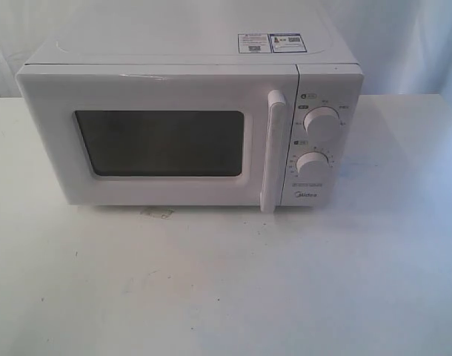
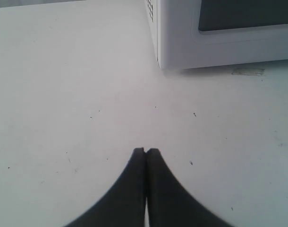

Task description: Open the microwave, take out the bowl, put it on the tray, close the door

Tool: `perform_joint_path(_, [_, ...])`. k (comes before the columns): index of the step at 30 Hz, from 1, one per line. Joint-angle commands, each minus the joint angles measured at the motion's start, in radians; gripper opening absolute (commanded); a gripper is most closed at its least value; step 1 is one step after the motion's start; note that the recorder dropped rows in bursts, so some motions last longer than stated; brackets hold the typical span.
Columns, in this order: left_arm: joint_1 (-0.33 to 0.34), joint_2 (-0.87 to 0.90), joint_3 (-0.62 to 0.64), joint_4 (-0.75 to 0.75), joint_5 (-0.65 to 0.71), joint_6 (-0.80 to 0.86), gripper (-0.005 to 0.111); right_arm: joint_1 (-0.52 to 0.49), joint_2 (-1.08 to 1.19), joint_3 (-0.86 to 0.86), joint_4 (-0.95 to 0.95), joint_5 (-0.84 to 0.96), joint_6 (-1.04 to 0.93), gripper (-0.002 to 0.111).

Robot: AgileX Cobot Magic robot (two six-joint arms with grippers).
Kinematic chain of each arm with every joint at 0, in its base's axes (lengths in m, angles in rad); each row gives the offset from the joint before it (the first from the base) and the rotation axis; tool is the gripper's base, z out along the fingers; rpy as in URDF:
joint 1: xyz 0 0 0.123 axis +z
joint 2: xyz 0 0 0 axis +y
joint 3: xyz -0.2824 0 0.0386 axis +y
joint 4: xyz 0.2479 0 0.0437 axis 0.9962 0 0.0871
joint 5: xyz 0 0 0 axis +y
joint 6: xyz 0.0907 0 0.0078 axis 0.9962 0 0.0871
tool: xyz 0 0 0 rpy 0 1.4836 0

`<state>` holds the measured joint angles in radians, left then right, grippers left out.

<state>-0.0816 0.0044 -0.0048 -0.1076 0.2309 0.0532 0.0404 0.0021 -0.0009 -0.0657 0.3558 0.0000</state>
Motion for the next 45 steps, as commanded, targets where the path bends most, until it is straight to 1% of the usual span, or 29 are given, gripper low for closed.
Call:
perform_joint_path(1, [0.000, -0.004, 0.005, -0.007, 0.000, -0.001, 0.000, 0.002, -0.002, 0.001, -0.001, -0.013, -0.005, 0.000])
perform_joint_path(6, [0.000, -0.004, 0.005, -0.007, 0.000, -0.001, 0.000, 0.002, -0.002, 0.001, -0.035, -0.047, 0.000, 0.000])
perform_joint_path(12, [0.000, -0.004, 0.005, -0.007, 0.000, -0.001, 0.000, 0.002, -0.002, 0.001, -0.039, -0.144, 0.000, 0.000])
perform_joint_path(24, [0.000, -0.004, 0.005, -0.007, 0.000, -0.001, 0.000, 0.002, -0.002, 0.001, -0.036, -0.563, 0.000, 0.000])
perform_joint_path(31, [0.000, -0.004, 0.005, -0.007, 0.000, -0.001, 0.000, 0.002, -0.002, 0.001, -0.036, -0.733, 0.000, 0.000])
perform_joint_path(35, [0.000, -0.004, 0.005, -0.007, 0.000, -0.001, 0.000, 0.002, -0.002, 0.001, -0.036, -0.739, 0.000, 0.000])
perform_joint_path(40, [0.000, -0.004, 0.005, -0.007, 0.000, -0.001, 0.000, 0.002, 0.027, -0.069, -0.036, -0.703, 0.000, 0.000])
perform_joint_path(45, [0.000, -0.004, 0.005, -0.007, 0.000, -0.001, 0.000, 0.002, 0.235, -0.217, -0.036, -0.489, 0.000, 0.000])
